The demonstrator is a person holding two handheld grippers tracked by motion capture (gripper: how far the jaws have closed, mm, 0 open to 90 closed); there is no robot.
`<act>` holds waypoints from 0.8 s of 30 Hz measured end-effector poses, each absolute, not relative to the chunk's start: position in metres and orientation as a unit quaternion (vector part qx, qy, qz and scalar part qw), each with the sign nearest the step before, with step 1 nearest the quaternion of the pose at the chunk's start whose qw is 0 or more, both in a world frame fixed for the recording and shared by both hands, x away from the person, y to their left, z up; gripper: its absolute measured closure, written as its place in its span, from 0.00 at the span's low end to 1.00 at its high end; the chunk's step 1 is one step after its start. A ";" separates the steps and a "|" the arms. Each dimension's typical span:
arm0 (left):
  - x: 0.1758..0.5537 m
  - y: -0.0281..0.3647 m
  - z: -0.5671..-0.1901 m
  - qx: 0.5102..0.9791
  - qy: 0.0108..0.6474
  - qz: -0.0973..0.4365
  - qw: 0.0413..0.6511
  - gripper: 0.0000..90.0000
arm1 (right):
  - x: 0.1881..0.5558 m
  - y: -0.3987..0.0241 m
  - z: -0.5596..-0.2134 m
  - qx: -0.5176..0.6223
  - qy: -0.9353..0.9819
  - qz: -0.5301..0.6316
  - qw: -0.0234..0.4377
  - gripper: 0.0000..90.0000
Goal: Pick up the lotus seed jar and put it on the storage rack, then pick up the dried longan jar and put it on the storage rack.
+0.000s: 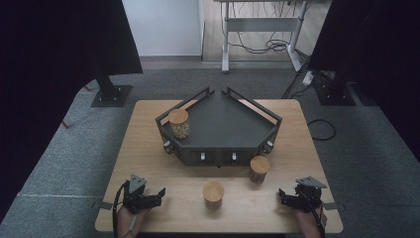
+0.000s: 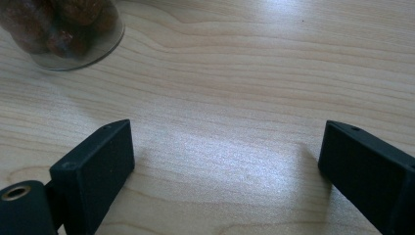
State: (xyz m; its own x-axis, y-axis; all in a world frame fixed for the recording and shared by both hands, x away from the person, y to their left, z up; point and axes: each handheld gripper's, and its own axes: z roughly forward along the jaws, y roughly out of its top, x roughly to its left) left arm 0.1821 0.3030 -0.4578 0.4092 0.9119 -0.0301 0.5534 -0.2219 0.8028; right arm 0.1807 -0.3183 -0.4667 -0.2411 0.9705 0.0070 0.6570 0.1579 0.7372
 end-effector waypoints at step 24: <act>0.187 0.299 -0.462 0.751 0.503 0.230 0.361 0.06 | 0.172 -0.320 -0.465 0.561 0.711 0.337 0.258 0.04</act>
State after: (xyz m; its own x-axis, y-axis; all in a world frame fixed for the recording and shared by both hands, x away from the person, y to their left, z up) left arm 0.1872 0.2988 -0.4621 0.3885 0.9213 -0.0163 0.5890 -0.2347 0.7733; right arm 0.1722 -0.3201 -0.4653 -0.2374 0.9714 0.0106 0.6234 0.1439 0.7685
